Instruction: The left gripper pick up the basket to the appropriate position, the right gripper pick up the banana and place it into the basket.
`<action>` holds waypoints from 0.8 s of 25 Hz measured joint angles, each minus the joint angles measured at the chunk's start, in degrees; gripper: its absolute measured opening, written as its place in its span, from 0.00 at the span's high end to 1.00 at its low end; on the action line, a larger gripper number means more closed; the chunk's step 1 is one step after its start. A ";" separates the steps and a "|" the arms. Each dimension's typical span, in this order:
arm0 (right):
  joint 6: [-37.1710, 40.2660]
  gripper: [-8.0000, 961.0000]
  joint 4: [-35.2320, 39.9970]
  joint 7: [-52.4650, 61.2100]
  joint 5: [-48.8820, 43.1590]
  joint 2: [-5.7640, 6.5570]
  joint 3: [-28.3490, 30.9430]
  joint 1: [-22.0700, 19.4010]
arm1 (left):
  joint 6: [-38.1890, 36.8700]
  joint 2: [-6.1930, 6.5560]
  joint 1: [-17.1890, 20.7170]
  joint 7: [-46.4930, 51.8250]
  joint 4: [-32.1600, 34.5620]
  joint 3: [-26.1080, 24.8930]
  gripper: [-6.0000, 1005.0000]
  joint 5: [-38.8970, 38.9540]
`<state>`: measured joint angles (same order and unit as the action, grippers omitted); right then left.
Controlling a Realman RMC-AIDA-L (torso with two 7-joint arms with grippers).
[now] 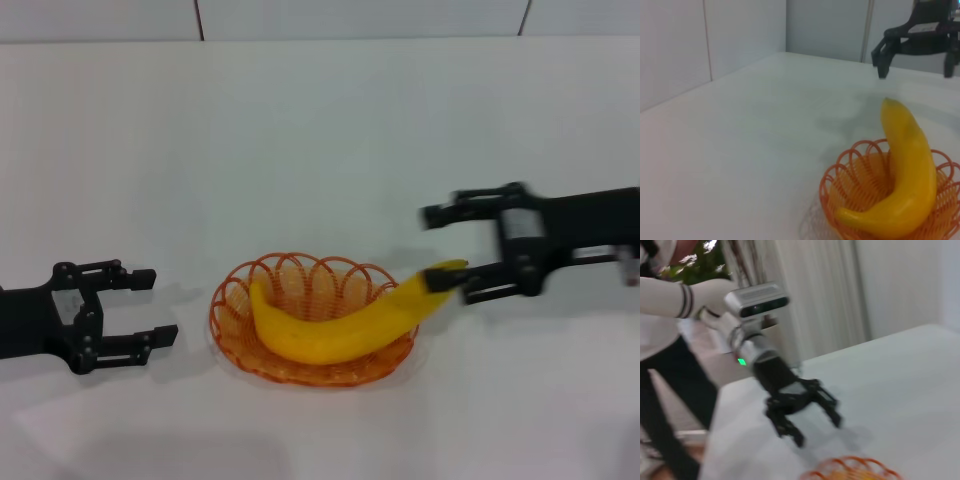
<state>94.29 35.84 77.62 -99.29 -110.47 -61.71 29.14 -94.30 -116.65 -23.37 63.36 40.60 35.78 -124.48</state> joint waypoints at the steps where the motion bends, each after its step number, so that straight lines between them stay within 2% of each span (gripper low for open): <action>1: -0.09 0.14 0.06 -1.94 -0.11 0.67 1.14 -1.09 | 0.00 0.00 0.02 -0.10 0.00 -0.01 0.24 0.02; 3: -0.46 0.14 0.06 -5.73 -1.06 1.62 3.37 -2.98 | 0.00 0.01 0.15 -0.18 0.00 -0.01 0.24 0.04; 5: -0.53 0.14 0.05 -9.66 -3.50 1.95 5.73 -4.27 | 0.01 0.02 0.41 -0.20 0.00 -0.01 0.24 0.05; 14: -0.54 0.15 -0.46 -18.42 -16.62 1.97 19.94 -7.53 | 0.09 0.02 0.87 -0.67 0.13 -0.70 0.24 -0.01; 20: -0.54 0.15 -0.55 -18.57 -19.26 1.50 22.92 -7.66 | 0.09 -0.19 1.31 -2.11 0.02 -0.71 0.24 0.16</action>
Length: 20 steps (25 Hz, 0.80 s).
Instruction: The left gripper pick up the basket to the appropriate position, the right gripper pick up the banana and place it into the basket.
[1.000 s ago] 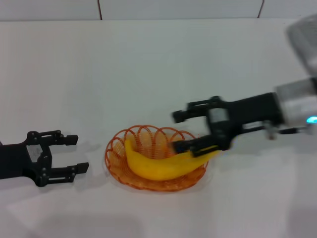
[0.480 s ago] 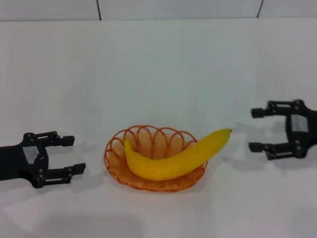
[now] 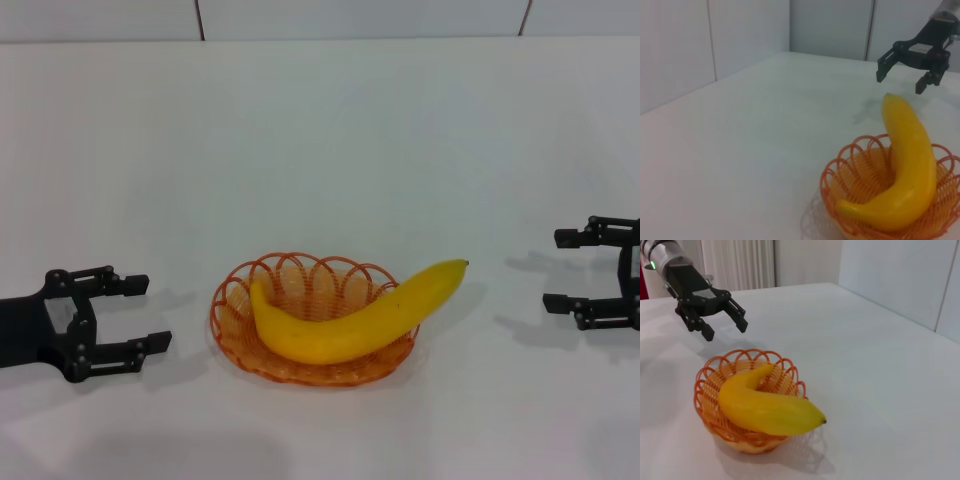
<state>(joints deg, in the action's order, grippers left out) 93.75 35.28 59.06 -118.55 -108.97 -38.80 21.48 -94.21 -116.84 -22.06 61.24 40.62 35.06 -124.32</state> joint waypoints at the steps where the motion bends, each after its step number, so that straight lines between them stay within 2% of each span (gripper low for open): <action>1: -0.15 0.15 -0.01 -0.01 -0.04 -0.15 0.01 -0.01 | 0.00 -0.04 0.06 -0.19 -0.02 0.00 0.24 0.03; 10: -1.58 0.15 -0.13 -0.11 -0.45 -2.16 -0.55 1.05 | 0.00 -0.08 -0.17 -1.27 -0.70 0.00 0.24 0.71; 20: -1.65 0.15 -0.13 -0.10 -1.75 -2.42 -0.07 1.43 | -0.40 -0.08 0.05 -7.31 -3.36 0.00 0.24 3.58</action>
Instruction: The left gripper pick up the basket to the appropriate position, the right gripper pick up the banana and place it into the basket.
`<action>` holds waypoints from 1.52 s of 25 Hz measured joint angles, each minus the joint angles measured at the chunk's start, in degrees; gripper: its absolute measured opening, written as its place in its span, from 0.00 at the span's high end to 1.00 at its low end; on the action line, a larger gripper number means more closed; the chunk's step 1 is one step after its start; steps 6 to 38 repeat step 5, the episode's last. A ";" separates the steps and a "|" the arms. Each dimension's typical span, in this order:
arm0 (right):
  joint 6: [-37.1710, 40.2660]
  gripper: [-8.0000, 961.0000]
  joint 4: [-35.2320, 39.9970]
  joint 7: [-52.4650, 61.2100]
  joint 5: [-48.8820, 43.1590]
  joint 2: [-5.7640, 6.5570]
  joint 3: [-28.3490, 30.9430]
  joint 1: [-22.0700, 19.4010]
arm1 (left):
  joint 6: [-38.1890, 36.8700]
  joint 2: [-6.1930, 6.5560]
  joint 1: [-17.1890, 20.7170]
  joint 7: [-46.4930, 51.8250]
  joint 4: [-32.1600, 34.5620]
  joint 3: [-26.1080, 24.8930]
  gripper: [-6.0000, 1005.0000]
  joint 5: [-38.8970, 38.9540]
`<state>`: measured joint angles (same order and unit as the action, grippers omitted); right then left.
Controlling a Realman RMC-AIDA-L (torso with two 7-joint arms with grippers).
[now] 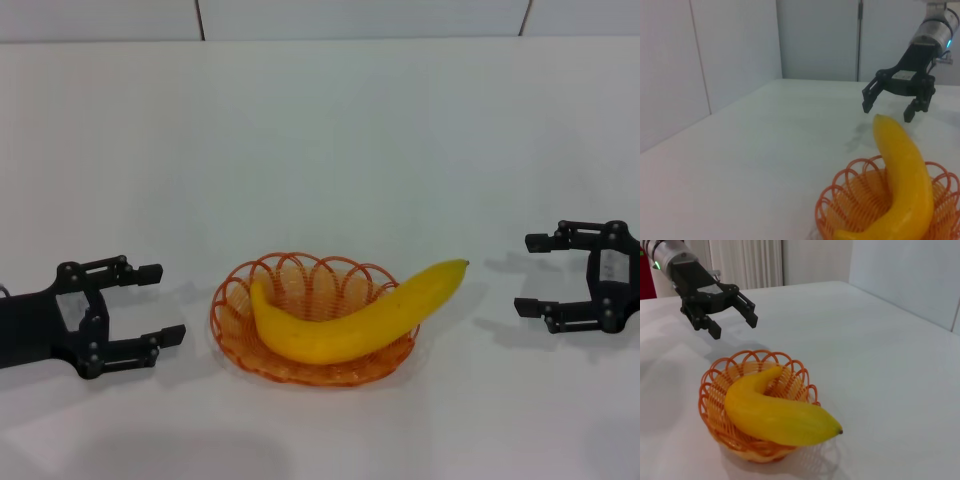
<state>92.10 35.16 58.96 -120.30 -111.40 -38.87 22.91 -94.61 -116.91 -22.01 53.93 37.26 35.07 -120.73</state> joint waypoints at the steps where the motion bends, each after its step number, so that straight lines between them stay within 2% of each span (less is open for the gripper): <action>1: 0.00 0.15 0.00 0.01 -0.01 0.00 -0.08 -0.10 | 0.12 0.01 -0.03 -0.48 -0.24 0.00 0.24 0.18; 38: 0.45 0.15 0.00 0.01 -1.15 0.05 -0.11 -0.28 | 0.35 0.02 -0.10 -0.63 -0.32 0.00 0.24 0.19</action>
